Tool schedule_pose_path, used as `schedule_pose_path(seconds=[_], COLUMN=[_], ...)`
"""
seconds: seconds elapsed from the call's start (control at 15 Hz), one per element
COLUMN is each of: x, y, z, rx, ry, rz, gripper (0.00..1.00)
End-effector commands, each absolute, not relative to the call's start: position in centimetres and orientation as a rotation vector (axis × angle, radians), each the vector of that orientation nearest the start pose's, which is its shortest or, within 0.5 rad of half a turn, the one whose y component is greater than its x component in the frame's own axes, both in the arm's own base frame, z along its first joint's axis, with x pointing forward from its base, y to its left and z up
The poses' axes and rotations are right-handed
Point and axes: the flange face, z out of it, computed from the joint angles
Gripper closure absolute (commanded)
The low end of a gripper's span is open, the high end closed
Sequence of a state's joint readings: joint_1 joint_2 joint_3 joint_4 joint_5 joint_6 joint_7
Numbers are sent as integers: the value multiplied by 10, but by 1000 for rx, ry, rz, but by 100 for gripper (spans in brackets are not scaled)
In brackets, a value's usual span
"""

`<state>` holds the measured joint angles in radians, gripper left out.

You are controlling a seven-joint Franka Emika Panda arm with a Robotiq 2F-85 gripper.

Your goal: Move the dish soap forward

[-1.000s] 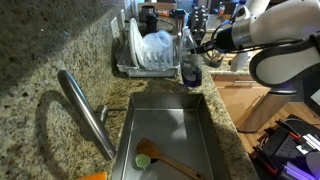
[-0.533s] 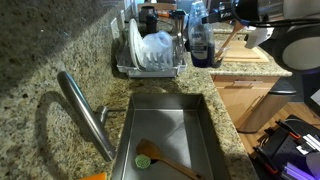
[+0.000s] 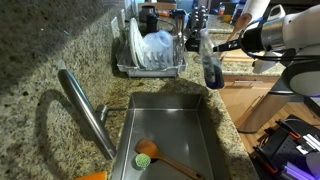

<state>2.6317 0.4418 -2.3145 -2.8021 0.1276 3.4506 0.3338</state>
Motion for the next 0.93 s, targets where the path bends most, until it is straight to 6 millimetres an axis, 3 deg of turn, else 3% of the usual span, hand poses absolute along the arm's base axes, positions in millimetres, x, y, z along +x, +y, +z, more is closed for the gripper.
schedule_pose_path(seconds=[0.0,0.07,0.2,0.33,0.4,0.87], x=[401,403,405,407,407,407], y=[122,123,129,131,129,132], z=[417,418,430,422,423,420], rx=[-2722,-2705,-2691,-2704,-2698,-2705], ry=[53,55,107,161,120,142], rz=[-1514,-1537,-1584,-1582,-1551,-1564], gripper=[65,90,90,90,65,65])
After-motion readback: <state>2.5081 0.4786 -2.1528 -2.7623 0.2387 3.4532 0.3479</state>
